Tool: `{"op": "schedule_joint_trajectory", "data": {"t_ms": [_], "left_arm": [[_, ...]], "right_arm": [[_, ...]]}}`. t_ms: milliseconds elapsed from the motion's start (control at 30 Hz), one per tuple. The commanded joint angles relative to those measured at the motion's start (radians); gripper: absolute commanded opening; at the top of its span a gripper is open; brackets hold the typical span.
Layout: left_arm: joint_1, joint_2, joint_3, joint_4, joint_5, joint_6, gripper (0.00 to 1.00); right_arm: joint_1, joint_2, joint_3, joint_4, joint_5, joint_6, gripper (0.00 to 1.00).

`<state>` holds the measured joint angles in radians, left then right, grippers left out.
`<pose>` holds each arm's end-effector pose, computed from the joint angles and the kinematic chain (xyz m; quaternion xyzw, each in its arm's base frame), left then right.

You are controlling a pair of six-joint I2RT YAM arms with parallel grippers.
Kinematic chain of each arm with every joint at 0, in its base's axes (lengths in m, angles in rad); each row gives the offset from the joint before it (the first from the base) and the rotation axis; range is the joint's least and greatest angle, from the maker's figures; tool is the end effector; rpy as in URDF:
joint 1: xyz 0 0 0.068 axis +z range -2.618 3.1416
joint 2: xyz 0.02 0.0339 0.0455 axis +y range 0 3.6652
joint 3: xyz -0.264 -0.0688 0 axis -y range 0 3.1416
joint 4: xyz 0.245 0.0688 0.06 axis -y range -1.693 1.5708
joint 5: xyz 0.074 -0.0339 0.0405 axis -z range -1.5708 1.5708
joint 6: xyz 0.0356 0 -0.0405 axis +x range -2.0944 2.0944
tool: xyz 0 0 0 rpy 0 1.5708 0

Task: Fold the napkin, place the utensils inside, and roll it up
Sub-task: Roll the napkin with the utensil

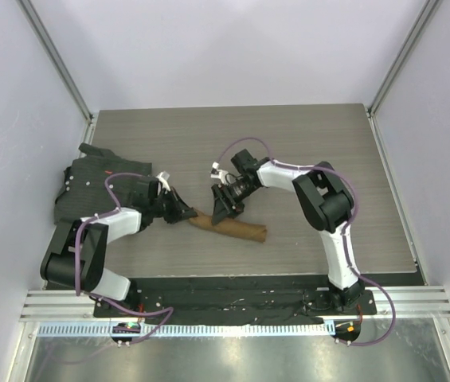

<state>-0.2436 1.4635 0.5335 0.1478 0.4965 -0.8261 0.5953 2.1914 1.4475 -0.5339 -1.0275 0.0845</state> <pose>0.2492 -0.0794 0.1412 -0.1666 0.8844 -0.3850 0.2047 0.3316 0.2614 0.1181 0.2871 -0.8155 -0.5008 0.0422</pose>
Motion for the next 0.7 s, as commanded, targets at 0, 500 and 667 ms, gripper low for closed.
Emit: {"op": "schedule_joint_trajectory", "data": {"t_ms": [0,500,667], "left_arm": [[0.001,0.029,0.074,-0.128,-0.013,0.033,0.0],[0.021,0.156,0.227,-0.356,-0.001,0.068,0.0],[0.027,0.181,0.235,-0.356,0.02,0.065,0.0]], "right_arm": [[-0.002,-0.201,-0.044,0.069,0.362,-0.08,0.74],[0.235,-0.467,-0.345,0.393,0.82,-0.339,0.9],[0.251,-0.42,-0.323,0.365,0.816,-0.374,0.9]]}}
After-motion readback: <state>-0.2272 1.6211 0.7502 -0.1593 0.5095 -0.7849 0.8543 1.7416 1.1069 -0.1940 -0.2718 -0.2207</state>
